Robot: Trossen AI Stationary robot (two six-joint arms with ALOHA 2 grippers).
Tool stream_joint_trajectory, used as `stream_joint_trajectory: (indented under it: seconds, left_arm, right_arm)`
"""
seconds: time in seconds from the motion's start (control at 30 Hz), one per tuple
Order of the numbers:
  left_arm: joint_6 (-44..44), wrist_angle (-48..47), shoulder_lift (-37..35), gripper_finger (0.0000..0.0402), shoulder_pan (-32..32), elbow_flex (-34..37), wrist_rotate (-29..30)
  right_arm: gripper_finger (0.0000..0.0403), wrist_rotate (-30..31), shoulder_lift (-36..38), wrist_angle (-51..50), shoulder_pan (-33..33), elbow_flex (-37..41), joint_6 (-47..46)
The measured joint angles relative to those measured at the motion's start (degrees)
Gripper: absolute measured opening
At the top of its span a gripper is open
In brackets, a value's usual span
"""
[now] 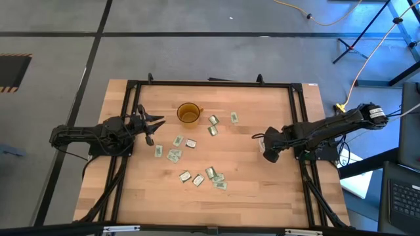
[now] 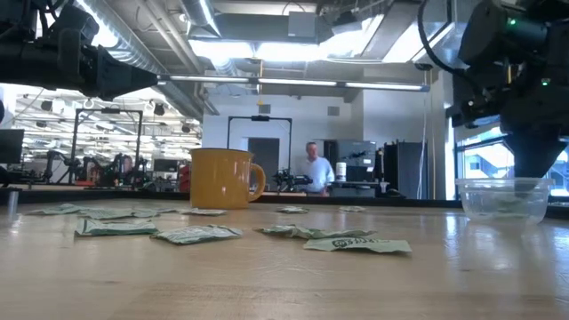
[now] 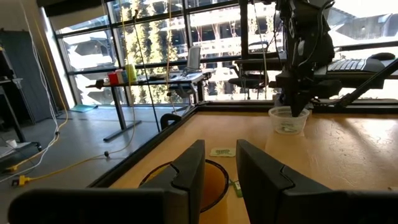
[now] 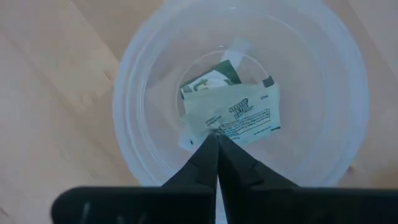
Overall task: Pick and place items into bin
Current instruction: Put the stevia packet into the transparent bin
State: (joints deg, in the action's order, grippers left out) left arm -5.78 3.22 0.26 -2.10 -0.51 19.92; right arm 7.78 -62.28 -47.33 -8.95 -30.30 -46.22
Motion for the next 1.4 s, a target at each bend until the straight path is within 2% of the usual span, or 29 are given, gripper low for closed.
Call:
stream_joint_trajectory:
  seconds: [0.3, 0.5, 0.67, 0.83, 1.1, 1.4]
  left_arm:
    - [0.0, 0.0, 0.0, 0.0086, 0.0, 0.0, 0.0]
    - [0.0, 0.0, 0.0, 0.0086, 0.0, 0.0, 0.0]
    - [0.0, 0.0, 0.0, 0.0086, 0.0, 0.0, 0.1]
    - [0.0, 0.0, 0.0, 0.0086, 0.0, 0.0, 0.0]
    - [0.0, 0.0, 0.0, 0.0086, 0.0, 0.0, 0.0]
    - [0.0, 0.0, 0.0, 0.0086, 0.0, 0.0, 0.0]
  right_arm:
    - [0.0041, 0.1, 0.1, -0.2, 0.0, -1.7, 2.2]
    - [0.0069, 0.8, 0.1, -3.2, 0.8, -8.1, 4.3]
    - [0.0069, 3.7, 0.1, 6.2, 3.2, -12.4, 16.7]
    - [0.0062, 4.3, -0.8, 16.4, 8.6, -13.0, 26.2]
    - [0.0055, 4.3, -9.5, 25.6, 18.4, -12.9, 33.2]
    - [0.0055, 2.5, -22.6, 34.2, 26.6, -12.9, 33.7]
